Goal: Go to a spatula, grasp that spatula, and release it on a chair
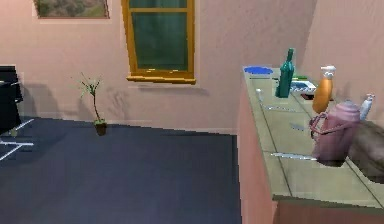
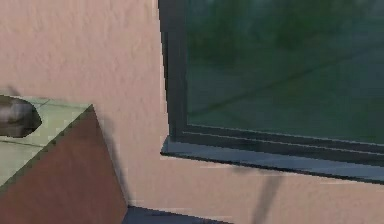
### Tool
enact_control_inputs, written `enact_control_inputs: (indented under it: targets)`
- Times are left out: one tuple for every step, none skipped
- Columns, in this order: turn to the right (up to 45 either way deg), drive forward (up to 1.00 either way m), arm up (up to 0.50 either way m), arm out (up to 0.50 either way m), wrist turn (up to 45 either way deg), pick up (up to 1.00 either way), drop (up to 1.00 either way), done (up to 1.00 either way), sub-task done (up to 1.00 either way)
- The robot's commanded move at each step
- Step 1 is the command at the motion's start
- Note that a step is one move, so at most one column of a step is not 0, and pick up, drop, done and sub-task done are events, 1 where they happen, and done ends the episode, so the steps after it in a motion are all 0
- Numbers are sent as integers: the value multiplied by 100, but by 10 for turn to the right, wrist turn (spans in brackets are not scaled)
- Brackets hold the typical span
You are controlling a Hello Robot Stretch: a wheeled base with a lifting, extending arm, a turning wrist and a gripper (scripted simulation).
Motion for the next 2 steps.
enact_control_inputs:
  targets:
    - [0,100,0,0,0,0,0,0,0]
    - [240,0,0,0,0,0,0,0,0]
